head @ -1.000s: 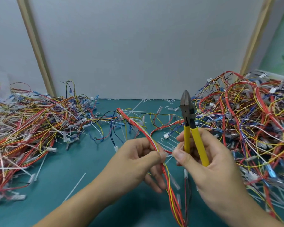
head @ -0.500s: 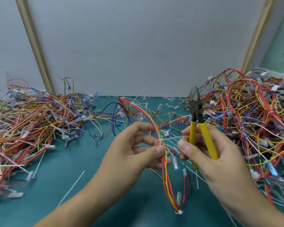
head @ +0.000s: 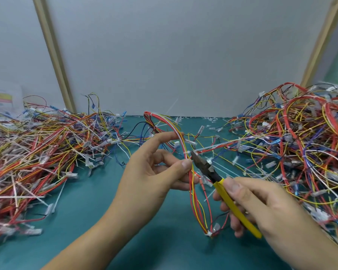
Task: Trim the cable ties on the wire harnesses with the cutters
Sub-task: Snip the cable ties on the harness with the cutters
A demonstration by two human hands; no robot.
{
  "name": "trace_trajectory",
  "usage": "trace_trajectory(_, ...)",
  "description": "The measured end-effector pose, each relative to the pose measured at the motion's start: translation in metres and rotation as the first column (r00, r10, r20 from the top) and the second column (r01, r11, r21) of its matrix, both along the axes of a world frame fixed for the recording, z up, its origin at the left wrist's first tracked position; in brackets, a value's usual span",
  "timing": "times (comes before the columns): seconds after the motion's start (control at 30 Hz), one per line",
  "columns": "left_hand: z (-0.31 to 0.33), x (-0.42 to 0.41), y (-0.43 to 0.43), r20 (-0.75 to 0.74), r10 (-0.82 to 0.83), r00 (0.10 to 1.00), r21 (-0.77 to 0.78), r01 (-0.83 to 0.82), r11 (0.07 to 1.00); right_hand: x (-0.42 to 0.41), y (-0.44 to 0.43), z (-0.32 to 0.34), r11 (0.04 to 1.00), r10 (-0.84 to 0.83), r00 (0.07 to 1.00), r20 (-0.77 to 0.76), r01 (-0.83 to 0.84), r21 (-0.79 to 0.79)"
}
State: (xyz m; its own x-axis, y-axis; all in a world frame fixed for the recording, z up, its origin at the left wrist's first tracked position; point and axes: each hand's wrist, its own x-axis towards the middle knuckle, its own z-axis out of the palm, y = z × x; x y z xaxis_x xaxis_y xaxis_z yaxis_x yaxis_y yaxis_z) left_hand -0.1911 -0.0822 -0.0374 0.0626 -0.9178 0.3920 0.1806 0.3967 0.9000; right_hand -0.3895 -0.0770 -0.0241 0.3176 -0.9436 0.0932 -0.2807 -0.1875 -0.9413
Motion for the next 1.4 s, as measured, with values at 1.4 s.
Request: trace_trajectory(1.4,-0.0020,-0.0004,-0.0009,0.010,-0.003,1.000,0.014,0.003,1.000,-0.0020,-0.0010,-0.0030,1.000,-0.001,0.998,-0.065,0.000,-0.017)
